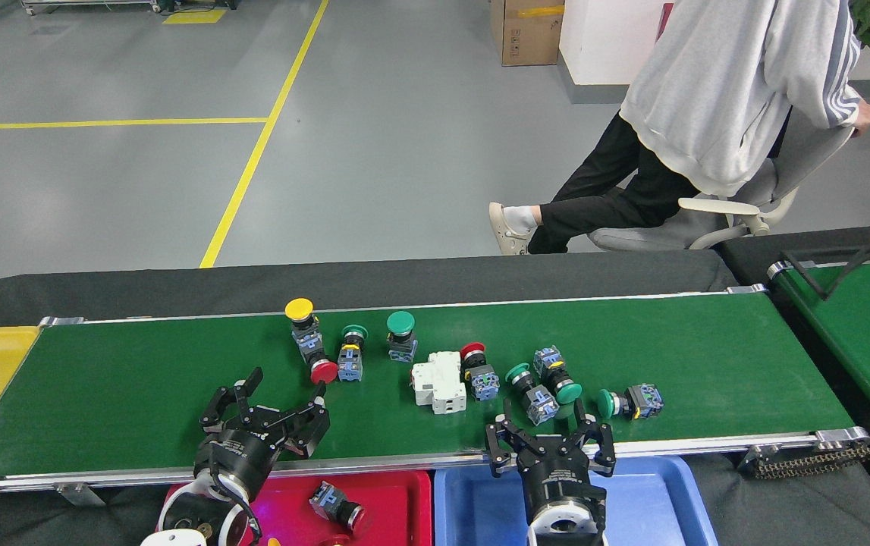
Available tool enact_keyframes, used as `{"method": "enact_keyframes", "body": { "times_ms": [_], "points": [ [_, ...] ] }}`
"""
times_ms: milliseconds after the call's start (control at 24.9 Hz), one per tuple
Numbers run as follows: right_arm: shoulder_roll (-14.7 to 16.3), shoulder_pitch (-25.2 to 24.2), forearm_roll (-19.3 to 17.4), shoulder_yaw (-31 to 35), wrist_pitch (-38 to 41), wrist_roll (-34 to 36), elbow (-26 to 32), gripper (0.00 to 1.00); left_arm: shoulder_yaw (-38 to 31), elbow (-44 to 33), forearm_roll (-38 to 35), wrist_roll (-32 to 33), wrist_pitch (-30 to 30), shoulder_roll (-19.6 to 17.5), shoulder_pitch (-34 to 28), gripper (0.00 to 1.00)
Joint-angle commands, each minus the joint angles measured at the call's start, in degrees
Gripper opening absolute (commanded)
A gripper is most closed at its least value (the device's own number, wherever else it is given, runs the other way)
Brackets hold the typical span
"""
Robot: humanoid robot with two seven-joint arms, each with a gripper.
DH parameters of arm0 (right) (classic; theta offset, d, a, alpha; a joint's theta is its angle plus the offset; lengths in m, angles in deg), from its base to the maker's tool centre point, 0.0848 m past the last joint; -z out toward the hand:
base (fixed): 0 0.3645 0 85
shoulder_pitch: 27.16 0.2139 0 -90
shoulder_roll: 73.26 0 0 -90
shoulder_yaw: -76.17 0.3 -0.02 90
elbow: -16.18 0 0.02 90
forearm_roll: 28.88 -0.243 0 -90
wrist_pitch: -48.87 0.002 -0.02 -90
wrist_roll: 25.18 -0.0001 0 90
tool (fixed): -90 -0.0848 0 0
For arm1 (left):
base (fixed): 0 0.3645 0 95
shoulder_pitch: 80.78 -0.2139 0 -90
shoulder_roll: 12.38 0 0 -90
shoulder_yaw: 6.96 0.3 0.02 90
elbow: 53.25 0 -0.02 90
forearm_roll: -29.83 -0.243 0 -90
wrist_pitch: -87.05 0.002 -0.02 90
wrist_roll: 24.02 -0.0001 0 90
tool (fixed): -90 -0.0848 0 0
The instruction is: Pick switch part from conveyor to tray
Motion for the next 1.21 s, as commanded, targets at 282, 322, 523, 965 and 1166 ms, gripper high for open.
{"method": "enact_keyframes", "body": {
  "times_ms": [282,322,523,965,1166],
  "points": [
    [0.69,5.06,-4.5,0.33,1.8,-0.18,-2.78,0.99,-0.1,6.83,-0.12,0.48,2.52,-0.34,5.95,1.0],
    [0.78,5.59,-4.77,0.33,1.8,-0.18,-3.31,0.99,-0.1,6.91,-0.12,0.48,2.52,-0.51,6.04,1.0],
    [0.34,8.32,-4.85,0.6,2.94,-0.18,-6.83,0.99,-0.01,7.62,-0.12,0.48,2.78,-0.43,6.22,1.0],
    [-3.97,13.94,-4.59,-0.11,8.04,-0.18,-17.11,0.28,-0.01,18.6,-0.21,-0.13,8.49,-0.78,14.65,1.0],
    [-3.97,13.85,-4.68,-0.11,11.11,0.26,-15.88,0.08,0.08,23.44,-0.21,-1.71,12.1,-0.78,16.32,0.68]
  ]
}}
